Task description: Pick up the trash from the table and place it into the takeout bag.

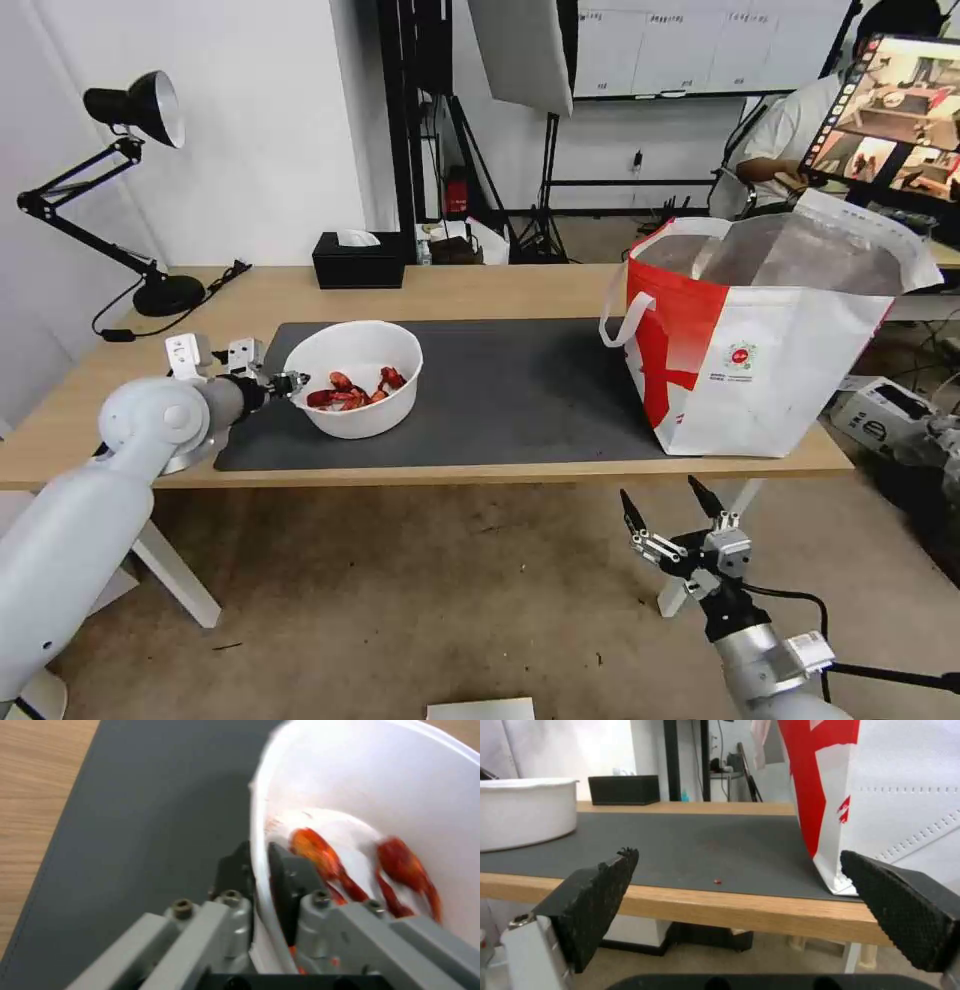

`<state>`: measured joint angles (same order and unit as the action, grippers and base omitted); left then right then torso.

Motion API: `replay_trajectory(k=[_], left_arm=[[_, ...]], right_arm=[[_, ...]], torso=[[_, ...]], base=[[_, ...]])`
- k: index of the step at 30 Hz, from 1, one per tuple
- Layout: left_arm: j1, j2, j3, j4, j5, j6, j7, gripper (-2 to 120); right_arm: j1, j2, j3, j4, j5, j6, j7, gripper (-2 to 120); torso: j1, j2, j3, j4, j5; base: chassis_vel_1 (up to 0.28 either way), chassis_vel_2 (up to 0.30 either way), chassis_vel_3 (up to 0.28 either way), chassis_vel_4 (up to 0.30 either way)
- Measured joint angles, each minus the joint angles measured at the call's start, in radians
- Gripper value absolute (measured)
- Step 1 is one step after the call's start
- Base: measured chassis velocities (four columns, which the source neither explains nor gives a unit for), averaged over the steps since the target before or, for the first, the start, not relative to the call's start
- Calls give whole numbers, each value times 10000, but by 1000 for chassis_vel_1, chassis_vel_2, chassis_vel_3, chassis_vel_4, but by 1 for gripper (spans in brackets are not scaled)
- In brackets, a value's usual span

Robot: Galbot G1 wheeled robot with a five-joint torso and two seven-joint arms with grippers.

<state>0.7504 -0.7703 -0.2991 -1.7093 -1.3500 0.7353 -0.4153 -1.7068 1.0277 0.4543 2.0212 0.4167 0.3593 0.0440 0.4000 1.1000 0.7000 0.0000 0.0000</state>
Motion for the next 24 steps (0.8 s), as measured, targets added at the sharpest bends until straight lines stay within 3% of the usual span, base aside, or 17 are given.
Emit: replay_trajectory(k=[2, 13, 15, 24], left_arm=[[11, 2, -7, -6, -19, 0, 41, 0], [170, -36, -104, -181, -15, -344, 349, 0], [101, 58, -114, -406, 183, -1065, 859, 0], [-1081, 436, 503, -1088, 413, -2939, 2488, 0]], right_arm=[[0, 0, 0, 0, 0, 0, 0, 100], [0, 0, 0, 0, 0, 0, 0, 100], [0, 0, 0, 0, 0, 0, 0, 100], [0, 0, 0, 0, 0, 0, 1, 100]], torso=[[0, 0, 0, 0, 0], [0, 0, 0, 1, -2], [0, 0, 0, 0, -2], [0, -1, 0, -1, 0]], base=[[0, 0, 0, 0], [0, 0, 0, 0], [0, 0, 0, 0], [0, 0, 0, 0]])
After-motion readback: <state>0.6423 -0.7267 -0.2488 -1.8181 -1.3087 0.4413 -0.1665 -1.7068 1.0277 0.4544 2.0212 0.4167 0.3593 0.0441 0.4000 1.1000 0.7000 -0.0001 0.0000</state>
